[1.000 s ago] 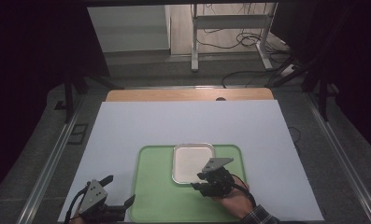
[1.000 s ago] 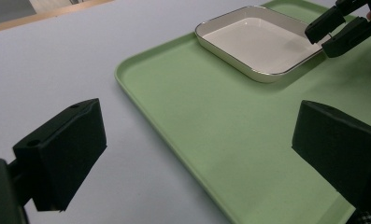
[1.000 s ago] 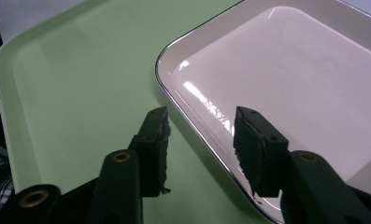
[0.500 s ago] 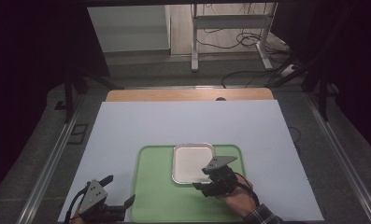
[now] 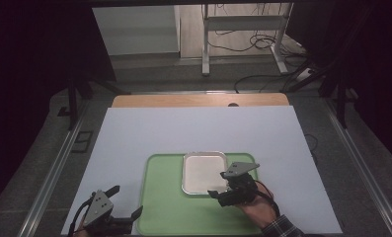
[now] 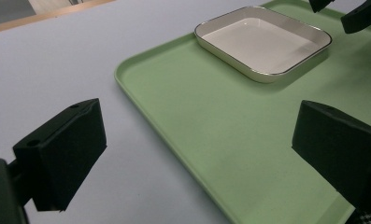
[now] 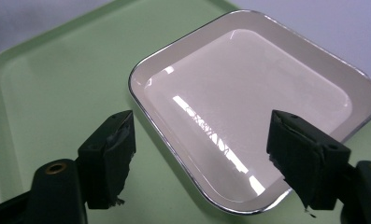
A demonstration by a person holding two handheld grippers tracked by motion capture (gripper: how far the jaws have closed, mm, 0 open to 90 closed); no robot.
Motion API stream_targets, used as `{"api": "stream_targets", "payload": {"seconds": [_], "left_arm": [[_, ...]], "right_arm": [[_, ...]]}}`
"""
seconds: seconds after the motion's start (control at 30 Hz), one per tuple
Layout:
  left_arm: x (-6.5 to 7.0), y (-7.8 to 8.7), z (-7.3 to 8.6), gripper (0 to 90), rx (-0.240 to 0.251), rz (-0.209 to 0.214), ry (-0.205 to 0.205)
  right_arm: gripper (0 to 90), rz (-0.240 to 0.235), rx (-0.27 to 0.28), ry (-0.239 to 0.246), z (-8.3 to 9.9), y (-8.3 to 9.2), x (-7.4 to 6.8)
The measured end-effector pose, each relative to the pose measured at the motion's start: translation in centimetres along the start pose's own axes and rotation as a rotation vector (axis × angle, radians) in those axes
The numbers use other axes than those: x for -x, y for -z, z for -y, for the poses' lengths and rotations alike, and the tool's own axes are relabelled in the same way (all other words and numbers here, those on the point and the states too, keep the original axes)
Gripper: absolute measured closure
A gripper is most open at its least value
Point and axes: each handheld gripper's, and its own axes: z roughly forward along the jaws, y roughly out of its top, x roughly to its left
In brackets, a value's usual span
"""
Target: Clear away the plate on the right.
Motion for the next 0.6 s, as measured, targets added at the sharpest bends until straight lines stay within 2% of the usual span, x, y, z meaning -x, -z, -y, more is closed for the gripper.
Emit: {"api": "stream_targets", "payload": {"seconds": [0.6], "left_arm": [[0.1,0.0,0.0,2.8,-0.001,0.0,-0.005]], "right_arm": [[12.9,0.032,0.051,0.006,0.3,2.0,1.0]]}}
